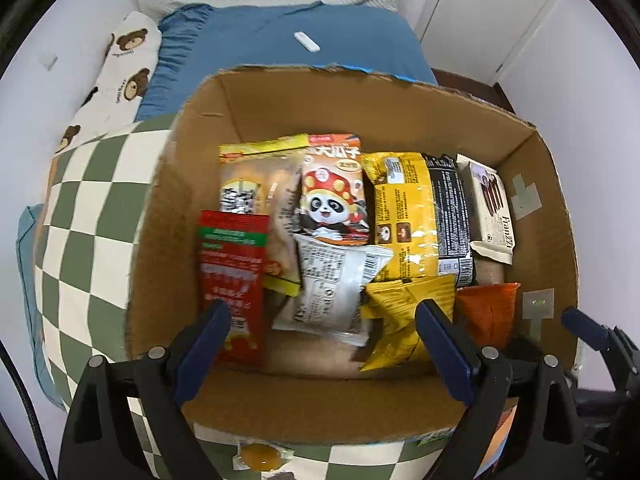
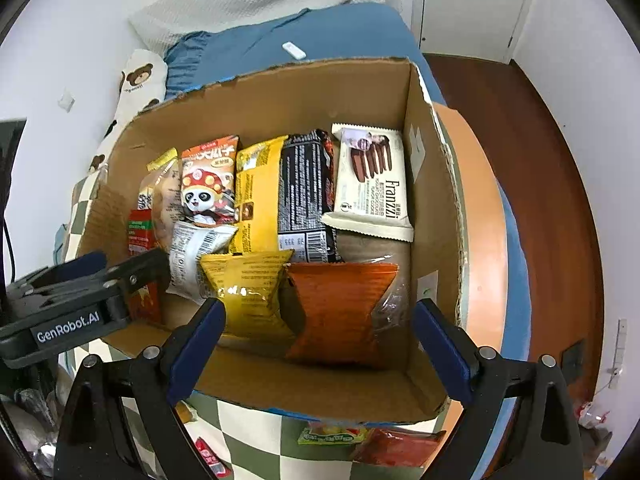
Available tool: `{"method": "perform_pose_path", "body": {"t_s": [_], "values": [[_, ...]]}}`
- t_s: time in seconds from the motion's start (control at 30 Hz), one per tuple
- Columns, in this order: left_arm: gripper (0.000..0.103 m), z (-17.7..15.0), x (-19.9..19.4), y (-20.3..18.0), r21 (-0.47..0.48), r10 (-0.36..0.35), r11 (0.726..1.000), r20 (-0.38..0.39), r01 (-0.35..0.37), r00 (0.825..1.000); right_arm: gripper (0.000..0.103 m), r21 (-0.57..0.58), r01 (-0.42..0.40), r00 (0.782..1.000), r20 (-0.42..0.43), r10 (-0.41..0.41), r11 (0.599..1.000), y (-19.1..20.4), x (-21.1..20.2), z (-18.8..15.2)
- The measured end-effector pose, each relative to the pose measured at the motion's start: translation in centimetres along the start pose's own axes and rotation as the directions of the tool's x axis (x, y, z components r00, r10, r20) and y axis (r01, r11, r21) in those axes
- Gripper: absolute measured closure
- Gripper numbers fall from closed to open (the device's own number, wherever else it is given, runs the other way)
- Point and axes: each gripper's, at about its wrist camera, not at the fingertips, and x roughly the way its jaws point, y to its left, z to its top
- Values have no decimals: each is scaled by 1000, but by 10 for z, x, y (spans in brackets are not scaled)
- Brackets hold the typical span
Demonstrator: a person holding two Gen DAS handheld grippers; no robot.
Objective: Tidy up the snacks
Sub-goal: 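Carry both bags into the box and open both tools, then withdraw both tools from the box toward the remaining snacks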
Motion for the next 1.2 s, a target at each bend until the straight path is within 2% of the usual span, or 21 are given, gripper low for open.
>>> {"method": "perform_pose_path", "body": {"t_s": [0.27,0.53,0.77,0.93,1.03,1.2], "values": [[9,-22,-42,9,17,45,999,147,-48,988,6,-31,32,996,88,-29,999,10,-25,-11],[9,-58,-94,6,56,23,998,273,-40,962,6,-67,52,976,216,-36,996,19,-72,-35],[9,-93,-136,7,72,-7,997,351,-19,936,6,-86,86,942,330,-53,993,25,-121,-70],[9,-116,-164,6,77,-20,997,403,-12,915,6,-85,81,925,378,-43,993,30,-150,-95],[9,-128,-178,4,78,-26,997,431,-9,902,6,-92,107,905,422,-58,990,35,-170,-111],[9,-138,-191,6,71,-48,997,438,19,898,6,-87,81,886,463,-32,993,41,-197,-132]]}}
